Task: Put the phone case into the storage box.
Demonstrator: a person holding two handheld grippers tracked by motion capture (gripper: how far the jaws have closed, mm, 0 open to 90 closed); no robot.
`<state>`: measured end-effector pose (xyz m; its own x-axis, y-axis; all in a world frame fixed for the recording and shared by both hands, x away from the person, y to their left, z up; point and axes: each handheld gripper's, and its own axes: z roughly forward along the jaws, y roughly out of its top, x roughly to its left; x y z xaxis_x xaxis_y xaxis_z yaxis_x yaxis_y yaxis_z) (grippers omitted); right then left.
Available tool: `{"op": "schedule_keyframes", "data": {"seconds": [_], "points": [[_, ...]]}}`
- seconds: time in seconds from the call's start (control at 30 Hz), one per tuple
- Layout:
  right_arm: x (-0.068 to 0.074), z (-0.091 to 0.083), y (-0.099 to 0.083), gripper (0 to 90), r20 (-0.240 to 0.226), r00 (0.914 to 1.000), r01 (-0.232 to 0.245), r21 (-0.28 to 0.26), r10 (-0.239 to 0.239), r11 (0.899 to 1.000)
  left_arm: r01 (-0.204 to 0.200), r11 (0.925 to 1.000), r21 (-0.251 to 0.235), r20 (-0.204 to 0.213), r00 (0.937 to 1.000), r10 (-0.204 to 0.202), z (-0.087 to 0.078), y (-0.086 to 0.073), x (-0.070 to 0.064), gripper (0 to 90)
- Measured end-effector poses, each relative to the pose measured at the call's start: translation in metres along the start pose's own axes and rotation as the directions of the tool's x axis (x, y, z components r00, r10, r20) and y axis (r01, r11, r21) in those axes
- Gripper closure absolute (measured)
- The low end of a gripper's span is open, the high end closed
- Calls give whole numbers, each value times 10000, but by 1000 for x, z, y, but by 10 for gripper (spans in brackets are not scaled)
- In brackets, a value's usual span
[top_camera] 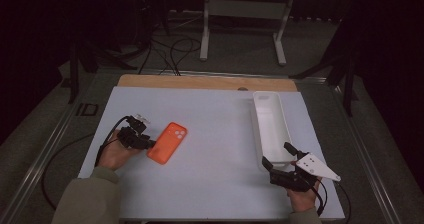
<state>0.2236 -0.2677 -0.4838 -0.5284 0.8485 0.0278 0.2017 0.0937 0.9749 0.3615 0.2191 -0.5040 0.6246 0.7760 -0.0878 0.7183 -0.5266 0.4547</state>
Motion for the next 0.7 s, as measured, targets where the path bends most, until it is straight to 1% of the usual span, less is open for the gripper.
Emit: {"op": "schedule_keyframes", "data": {"seconds": [0.1, 0.2, 0.3, 0.4, 0.57, 0.7], "points": [[0, 0, 0, 85, -7, 10000, 7, 1, -7, 10000, -3, 9998, 215, 141, 9999, 0, 3, 0, 0, 707], [0, 0, 0, 84, -5, 10000, -10, 3, 10, 10000, 18, 9991, 416, 100, 9999, -22, 7, 1, -1, 760], [0, 0, 0, 84, 6, 10000, 7, 4, -7, 10000, 49, 9980, 627, 179, 9998, -60, 10, 0, -1, 802], [0, 0, 0, 85, 1, 10000, -1, 4, 1, 10000, 118, 9982, 592, 274, 9995, -135, 11, 1, 0, 840], [0, 0, 0, 85, -4, 10000, -7, -2, 7, 10000, 337, 9971, 677, 397, 9985, -365, 11, 2, 1, 841], [0, 0, 0, 85, 9, 10000, 11, 9, -11, 10000, 366, 9968, 706, 295, 9988, -388, 11, 2, 0, 859]]}}
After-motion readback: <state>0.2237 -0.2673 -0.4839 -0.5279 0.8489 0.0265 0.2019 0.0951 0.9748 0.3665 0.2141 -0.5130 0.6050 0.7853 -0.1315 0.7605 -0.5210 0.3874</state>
